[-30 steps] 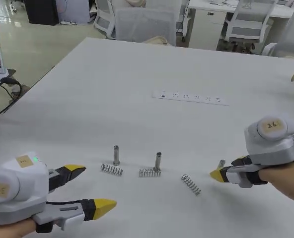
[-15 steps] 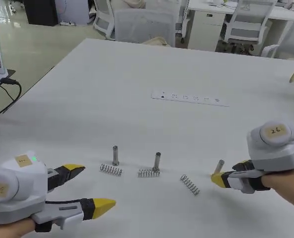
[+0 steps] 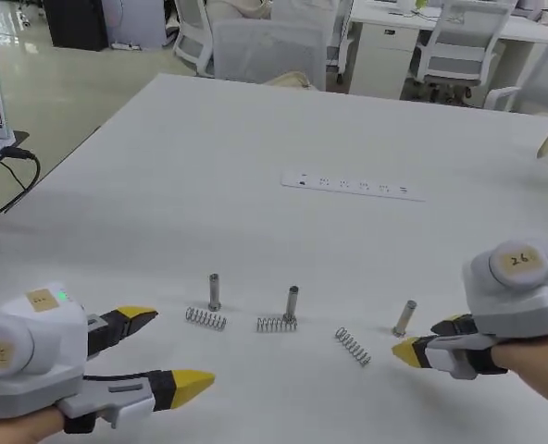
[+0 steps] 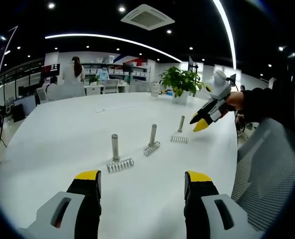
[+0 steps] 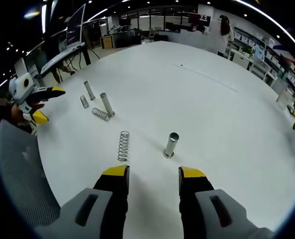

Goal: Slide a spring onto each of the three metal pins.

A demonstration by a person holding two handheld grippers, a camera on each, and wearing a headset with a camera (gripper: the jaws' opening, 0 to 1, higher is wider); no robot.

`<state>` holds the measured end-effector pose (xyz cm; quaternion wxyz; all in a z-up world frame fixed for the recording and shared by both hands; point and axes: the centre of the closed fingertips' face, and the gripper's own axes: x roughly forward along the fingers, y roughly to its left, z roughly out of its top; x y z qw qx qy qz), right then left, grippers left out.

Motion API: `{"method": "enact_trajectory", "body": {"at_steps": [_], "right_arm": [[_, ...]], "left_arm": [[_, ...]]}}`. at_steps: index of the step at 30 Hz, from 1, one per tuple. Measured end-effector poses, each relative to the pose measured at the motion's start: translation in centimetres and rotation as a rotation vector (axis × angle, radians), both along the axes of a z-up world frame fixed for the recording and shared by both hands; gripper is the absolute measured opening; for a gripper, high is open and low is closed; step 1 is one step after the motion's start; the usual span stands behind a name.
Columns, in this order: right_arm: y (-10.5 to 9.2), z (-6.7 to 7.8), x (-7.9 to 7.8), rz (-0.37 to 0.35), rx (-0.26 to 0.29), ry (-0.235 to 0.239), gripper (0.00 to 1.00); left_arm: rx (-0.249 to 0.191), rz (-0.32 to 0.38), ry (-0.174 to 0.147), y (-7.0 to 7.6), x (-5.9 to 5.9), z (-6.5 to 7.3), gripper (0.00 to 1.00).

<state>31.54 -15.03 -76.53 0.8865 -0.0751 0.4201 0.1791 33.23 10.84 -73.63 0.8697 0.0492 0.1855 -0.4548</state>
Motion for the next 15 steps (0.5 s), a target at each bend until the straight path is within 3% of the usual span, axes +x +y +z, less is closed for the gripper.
{"method": "enact_trajectory", "body": {"at_steps": [5, 15], "right_arm": [[0.6, -0.5, -0.9, 0.016, 0.001, 0.017, 0.37], [2.2, -0.5, -1.3, 0.054, 0.008, 0.025, 0.35]], "left_arm": [[0.001, -0.001, -0.002, 0.0, -0.1, 0.0, 0.64], [-0.002, 0.003, -0.007, 0.1, -0.3, 0.1, 0.64]]}}
